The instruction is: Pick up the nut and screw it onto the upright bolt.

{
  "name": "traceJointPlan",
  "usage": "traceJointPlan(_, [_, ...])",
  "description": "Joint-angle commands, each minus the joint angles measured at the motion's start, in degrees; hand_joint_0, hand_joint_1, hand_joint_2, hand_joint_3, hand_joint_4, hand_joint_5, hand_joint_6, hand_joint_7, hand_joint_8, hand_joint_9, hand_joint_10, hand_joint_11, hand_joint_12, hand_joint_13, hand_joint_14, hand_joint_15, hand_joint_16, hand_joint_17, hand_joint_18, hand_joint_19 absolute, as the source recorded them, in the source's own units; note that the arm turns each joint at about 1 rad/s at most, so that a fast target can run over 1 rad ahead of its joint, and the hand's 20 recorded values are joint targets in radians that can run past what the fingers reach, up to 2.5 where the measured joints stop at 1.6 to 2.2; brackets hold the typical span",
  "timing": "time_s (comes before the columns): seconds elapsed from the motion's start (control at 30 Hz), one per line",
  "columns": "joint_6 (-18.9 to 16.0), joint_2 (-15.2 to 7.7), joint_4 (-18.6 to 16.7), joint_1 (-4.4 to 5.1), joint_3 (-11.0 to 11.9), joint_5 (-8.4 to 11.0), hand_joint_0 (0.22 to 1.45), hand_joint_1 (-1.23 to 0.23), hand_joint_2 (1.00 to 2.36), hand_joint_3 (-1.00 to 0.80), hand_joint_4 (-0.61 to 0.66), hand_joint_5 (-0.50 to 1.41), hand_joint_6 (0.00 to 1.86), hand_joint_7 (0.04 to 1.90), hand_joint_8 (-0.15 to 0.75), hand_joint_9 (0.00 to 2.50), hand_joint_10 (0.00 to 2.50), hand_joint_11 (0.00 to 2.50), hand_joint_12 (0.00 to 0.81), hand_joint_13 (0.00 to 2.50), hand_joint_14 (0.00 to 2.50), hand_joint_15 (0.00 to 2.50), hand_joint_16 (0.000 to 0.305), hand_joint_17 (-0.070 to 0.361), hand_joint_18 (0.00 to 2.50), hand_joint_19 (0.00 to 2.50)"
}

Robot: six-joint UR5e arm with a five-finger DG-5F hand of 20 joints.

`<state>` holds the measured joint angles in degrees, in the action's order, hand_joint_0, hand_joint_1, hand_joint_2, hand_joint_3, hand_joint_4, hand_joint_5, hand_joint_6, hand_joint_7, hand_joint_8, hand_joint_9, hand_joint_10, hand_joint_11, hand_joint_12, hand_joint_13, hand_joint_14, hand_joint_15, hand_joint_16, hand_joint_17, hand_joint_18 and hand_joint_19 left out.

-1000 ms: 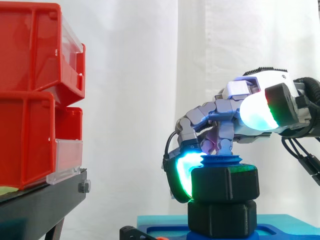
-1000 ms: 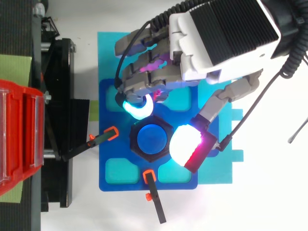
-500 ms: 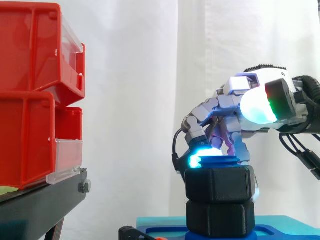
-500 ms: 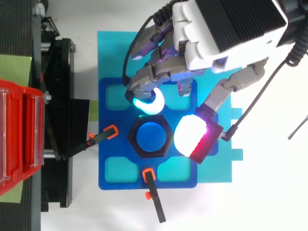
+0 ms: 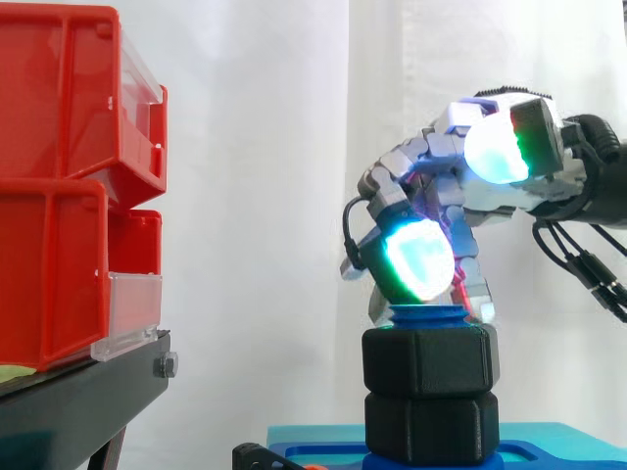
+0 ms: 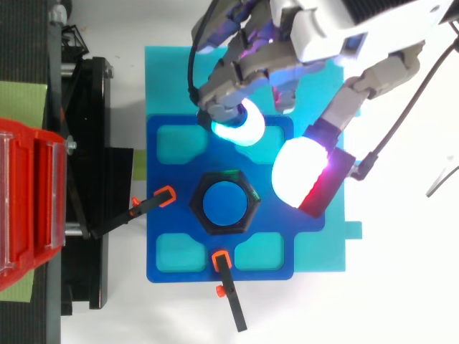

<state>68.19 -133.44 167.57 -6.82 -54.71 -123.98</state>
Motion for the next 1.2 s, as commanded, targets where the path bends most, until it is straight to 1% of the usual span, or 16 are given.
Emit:
traceJointPlan(0.0, [0.7, 0.0, 0.7, -0.74, 1.1, -0.73, 0.48, -0.2, 1.0, -0.5, 0.15, 0.04, 0.5, 1.39, 0.299, 1.5, 0.0, 0.12, 0.206, 0.93, 0.0, 0.0, 0.019, 0.043, 0.66, 0.0])
traceJointPlan(0.07, [0.8, 0.0, 0.6, -0.74, 1.1, -0.73, 0.48, -0.19, 1.0, -0.5, 0.17, -0.01, 0.5, 1.25, 0.287, 1.31, 0.0, 0.08, 0.225, 0.79, 0.0, 0.0, 0.023, 0.051, 0.5, 0.0])
traceJointPlan(0.1, [0.8, -0.1, 0.6, -0.48, 1.0, -0.64, 0.48, -0.2, 1.0, -0.5, 0.19, -0.03, 0.5, 1.2, 0.283, 1.26, 0.0, 0.07, 0.231, 0.75, 0.0, 0.0, 0.024, 0.053, 0.46, 0.0])
traceJointPlan(0.17, [0.7, -0.1, 0.2, 0.05, 0.3, -0.12, 0.47, -0.19, 1.0, -0.5, 0.21, -0.09, 0.5, 1.06, 0.275, 1.03, 0.0, 0.02, 0.265, 0.6, 0.0, 0.0, 0.027, 0.06, 0.27, 0.0])
traceJointPlan(0.23, [0.6, -0.1, -0.3, 0.4, -0.6, 0.41, 0.47, -0.18, 1.0, -0.5, 0.21, -0.13, 0.5, 0.98, 0.276, 0.93, 0.0, 0.0, 0.288, 0.5, 0.0, 0.0, 0.029, 0.066, 0.16, 0.0])
traceJointPlan(0.3, [-0.1, -0.1, -1.9, 0.84, -1.8, 1.38, 0.47, -0.18, 1.0, -0.5, 0.19, -0.15, 0.5, 0.89, 0.269, 0.82, 0.0, 0.0, 0.298, 0.45, 0.0, 0.0, 0.031, 0.069, 0.12, 0.0])
traceJointPlan(0.33, [-0.1, -0.1, -1.9, 0.84, -1.8, 1.38, 0.47, -0.18, 1.0, -0.5, 0.17, -0.17, 0.5, 0.84, 0.266, 0.74, 0.0, 0.0, 0.3, 0.41, 0.0, 0.0, 0.032, 0.072, 0.07, 0.0])
traceJointPlan(0.4, [-1.0, -0.1, -4.4, 1.46, -3.0, 1.64, 0.47, -0.17, 1.0, -0.5, 0.15, -0.19, 0.5, 0.77, 0.259, 0.69, 0.0, 0.0, 0.31, 0.38, 0.0, 0.0, 0.034, 0.076, 0.03, 0.0])
traceJointPlan(0.47, [-1.9, -0.1, -5.9, 1.98, -3.4, 1.82, 0.47, -0.16, 1.0, -0.5, 0.14, -0.2, 0.5, 0.71, 0.256, 0.62, 0.0, 0.0, 0.319, 0.34, 0.0, 0.0, 0.035, 0.079, 0.0, 0.0])
traceJointPlan(0.6, [-2.5, -0.1, -7.0, 2.86, -3.4, 2.7, 0.46, -0.15, 1.0, -0.5, 0.13, -0.21, 0.5, 0.67, 0.251, 0.56, 0.0, 0.0, 0.325, 0.28, 0.0, 0.0, 0.037, 0.083, 0.0, 0.0])
traceJointPlan(0.67, [-2.4, -0.1, -6.8, 3.57, -3.5, 3.75, 0.46, -0.14, 1.0, -0.5, 0.13, -0.21, 0.5, 0.67, 0.251, 0.55, 0.0, 0.0, 0.328, 0.27, 0.0, 0.0, 0.037, 0.084, 0.0, 0.0])
traceJointPlan(0.73, [-2.4, -0.1, -6.9, 3.92, -3.7, 4.45, 0.46, -0.13, 1.0, -0.5, 0.13, -0.21, 0.5, 0.67, 0.251, 0.54, 0.0, 0.0, 0.328, 0.26, 0.0, 0.0, 0.038, 0.086, 0.0, 0.0])
traceJointPlan(0.8, [-2.4, -0.1, -7.2, 4.45, -4.7, 5.16, 0.46, -0.12, 1.0, -0.5, 0.13, -0.21, 0.5, 0.67, 0.249, 0.53, 0.0, 0.0, 0.331, 0.25, 0.0, 0.0, 0.039, 0.087, 0.0, 0.0])
traceJointPlan(0.9, [-2.6, -0.1, -9.3, 5.5, -7.7, 7.35, 0.46, -0.11, 1.0, -0.5, 0.14, -0.2, 0.5, 0.67, 0.252, 0.52, 0.0, 0.0, 0.333, 0.24, 0.0, 0.0, 0.039, 0.088, 0.0, 0.0])
traceJointPlan(1.0, [-3.5, -0.1, -10.4, 5.85, -8.0, 7.62, 0.46, -0.09, 1.0, -0.5, 0.16, -0.19, 0.5, 0.67, 0.254, 0.51, 0.0, 0.0, 0.338, 0.23, 0.0, 0.0, 0.04, 0.091, 0.0, 0.0])
traceJointPlan(1.17, [-3.9, -0.1, -10.1, 6.12, -8.0, 7.62, 0.46, -0.08, 1.0, -0.5, 0.17, -0.18, 0.5, 0.72, 0.257, 0.51, 0.0, 0.0, 0.341, 0.22, 0.0, 0.0, 0.041, 0.092, 0.0, 0.0])
